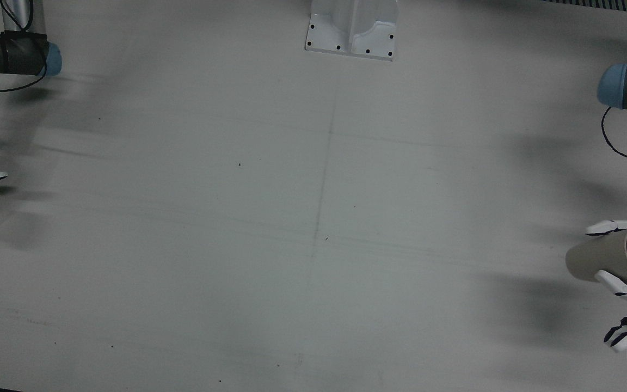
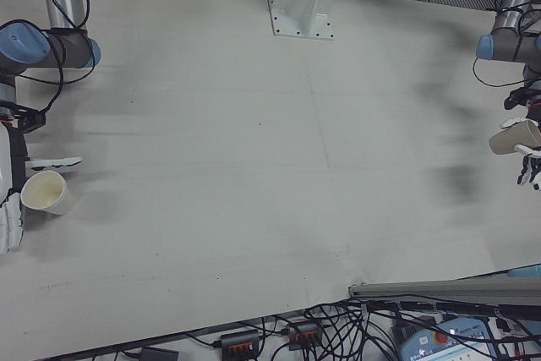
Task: Pour water
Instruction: 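Reach the right hand to the other cream cup and grasp it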
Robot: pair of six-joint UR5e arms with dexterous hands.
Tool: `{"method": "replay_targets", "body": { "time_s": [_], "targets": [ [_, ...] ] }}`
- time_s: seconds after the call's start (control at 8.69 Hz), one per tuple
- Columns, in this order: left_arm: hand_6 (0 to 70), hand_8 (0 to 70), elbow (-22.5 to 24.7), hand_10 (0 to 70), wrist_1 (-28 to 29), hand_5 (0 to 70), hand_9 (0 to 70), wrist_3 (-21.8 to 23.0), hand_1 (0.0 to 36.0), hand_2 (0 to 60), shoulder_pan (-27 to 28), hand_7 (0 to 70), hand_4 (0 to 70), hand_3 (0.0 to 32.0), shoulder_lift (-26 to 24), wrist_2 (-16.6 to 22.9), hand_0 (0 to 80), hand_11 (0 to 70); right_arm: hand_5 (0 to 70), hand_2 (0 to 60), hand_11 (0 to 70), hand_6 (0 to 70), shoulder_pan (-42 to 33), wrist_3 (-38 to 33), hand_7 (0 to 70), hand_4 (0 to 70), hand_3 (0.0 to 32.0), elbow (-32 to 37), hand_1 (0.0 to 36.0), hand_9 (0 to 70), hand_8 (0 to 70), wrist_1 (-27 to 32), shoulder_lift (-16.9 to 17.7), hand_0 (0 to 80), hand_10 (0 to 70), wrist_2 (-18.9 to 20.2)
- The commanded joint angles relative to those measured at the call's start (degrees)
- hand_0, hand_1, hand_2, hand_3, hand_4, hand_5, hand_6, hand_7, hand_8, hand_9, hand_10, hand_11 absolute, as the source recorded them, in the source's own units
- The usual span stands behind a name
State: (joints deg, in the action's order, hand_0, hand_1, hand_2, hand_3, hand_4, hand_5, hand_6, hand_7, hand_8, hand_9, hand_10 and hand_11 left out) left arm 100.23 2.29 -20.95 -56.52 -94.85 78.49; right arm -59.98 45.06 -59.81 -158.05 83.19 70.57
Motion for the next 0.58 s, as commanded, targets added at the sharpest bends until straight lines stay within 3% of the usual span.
{"method": "replay_targets", "body": {
  "time_s": [0.0, 0.12, 0.23, 0.35, 0.46],
  "targets": [
    [8.2, 2.4, -0.1, 7.4, 0.0, 70.0, 3.4, 0.1, 36.0, 60.0, 0.0, 15.4, 70.0, 0.0, 0.0, 0.0, 58.0, 12.7, 0.3, 0.0, 0.0, 0.0, 0.6, 0.2, 0.0, 3.5, 0.0, 0.0, 5.6, 5.0, 4.4, -0.1, -0.9, 42.6, 0.0, -2.3],
    [8.2, 2.3, -0.2, 7.5, 0.0, 70.0, 3.4, 0.1, 36.0, 60.0, 0.0, 15.3, 70.0, 0.0, 0.1, 0.0, 57.8, 12.8, 3.4, 0.8, 0.0, 0.1, 1.6, 0.3, 2.3, 22.6, 0.0, 0.0, 8.0, 6.2, 5.7, -0.1, -1.5, 45.6, 0.0, -3.1],
    [8.1, 2.4, -0.4, 7.3, 0.0, 70.0, 3.5, 0.1, 36.0, 60.0, 0.0, 15.3, 70.0, 0.0, 0.1, 0.0, 57.7, 12.5, 3.7, 2.6, 0.0, 0.7, 2.0, 0.6, 3.5, 30.8, 0.0, 0.0, 8.5, 7.0, 6.4, -0.1, -1.8, 46.0, 0.0, -3.3],
    [8.1, 2.4, -0.3, 7.3, 0.0, 70.0, 3.4, 0.1, 36.0, 60.0, 0.0, 15.2, 70.0, 0.0, 0.2, -0.1, 57.1, 12.4, 6.0, 9.0, 0.0, 3.3, 2.2, 0.8, 7.9, 49.4, 0.0, 0.0, 9.8, 10.3, 8.8, -0.1, -2.0, 46.8, 0.0, -4.5],
    [7.9, 2.3, -0.3, 7.2, 0.0, 70.0, 3.4, 0.1, 36.0, 60.0, -0.1, 15.0, 70.0, 0.0, 0.3, -0.1, 56.6, 12.3, 15.5, 10.2, 1.6, 7.3, 2.3, 0.8, 15.2, 64.8, 0.0, -0.1, 9.3, 20.3, 15.3, -0.1, -1.9, 47.6, 1.3, -5.6]
  ]
}}
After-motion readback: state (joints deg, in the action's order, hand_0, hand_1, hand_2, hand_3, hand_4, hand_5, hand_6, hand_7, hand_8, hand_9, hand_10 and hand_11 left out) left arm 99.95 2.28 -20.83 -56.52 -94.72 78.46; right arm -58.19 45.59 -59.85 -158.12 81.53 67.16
